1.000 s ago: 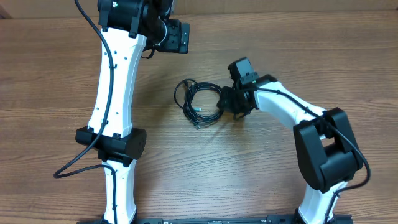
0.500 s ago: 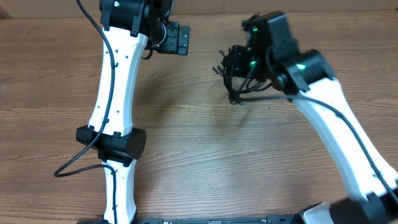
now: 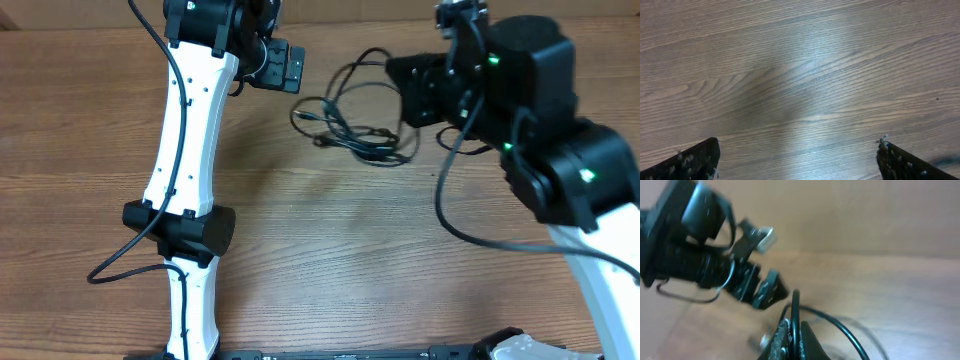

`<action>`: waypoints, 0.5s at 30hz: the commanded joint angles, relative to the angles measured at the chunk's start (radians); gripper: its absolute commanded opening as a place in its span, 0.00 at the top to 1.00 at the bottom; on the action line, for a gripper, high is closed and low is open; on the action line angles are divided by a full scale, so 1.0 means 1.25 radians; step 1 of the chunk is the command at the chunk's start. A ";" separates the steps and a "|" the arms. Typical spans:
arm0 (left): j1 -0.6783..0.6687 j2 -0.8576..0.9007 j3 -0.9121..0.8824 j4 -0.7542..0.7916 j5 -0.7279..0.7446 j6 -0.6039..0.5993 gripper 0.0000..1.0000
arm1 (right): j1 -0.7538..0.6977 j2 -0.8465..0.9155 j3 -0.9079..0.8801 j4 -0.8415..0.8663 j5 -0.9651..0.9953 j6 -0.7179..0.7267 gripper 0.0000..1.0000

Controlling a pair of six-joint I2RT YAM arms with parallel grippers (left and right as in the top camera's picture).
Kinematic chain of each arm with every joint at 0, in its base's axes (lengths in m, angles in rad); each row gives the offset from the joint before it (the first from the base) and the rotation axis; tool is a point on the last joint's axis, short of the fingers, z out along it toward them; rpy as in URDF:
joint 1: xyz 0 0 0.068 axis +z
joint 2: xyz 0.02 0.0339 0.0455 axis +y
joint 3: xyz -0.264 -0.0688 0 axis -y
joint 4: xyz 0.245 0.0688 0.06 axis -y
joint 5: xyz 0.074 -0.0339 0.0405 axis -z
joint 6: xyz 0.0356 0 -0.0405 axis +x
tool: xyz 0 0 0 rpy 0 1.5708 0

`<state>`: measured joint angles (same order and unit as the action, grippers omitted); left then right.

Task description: Untangle cables

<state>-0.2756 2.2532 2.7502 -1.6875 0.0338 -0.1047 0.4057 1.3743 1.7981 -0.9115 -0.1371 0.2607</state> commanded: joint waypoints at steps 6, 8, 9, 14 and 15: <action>-0.005 -0.017 -0.001 -0.002 0.125 0.121 0.00 | -0.021 -0.020 0.027 -0.004 0.109 -0.065 0.96; -0.005 -0.017 -0.001 -0.002 0.192 0.175 0.00 | -0.021 -0.021 0.029 -0.010 0.109 -0.065 0.96; -0.005 -0.016 -0.001 -0.002 0.236 0.208 0.00 | -0.021 -0.021 0.029 -0.013 0.109 -0.065 0.96; -0.005 -0.013 -0.001 -0.001 0.548 0.420 0.00 | -0.021 -0.021 0.029 -0.028 0.109 -0.070 0.96; -0.005 -0.013 -0.001 0.001 0.589 0.447 0.00 | -0.021 -0.021 0.029 -0.030 0.109 -0.070 0.96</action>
<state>-0.2752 2.2532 2.7491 -1.6871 0.4648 0.2398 0.3801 1.3586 1.8061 -0.9539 -0.0132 0.1864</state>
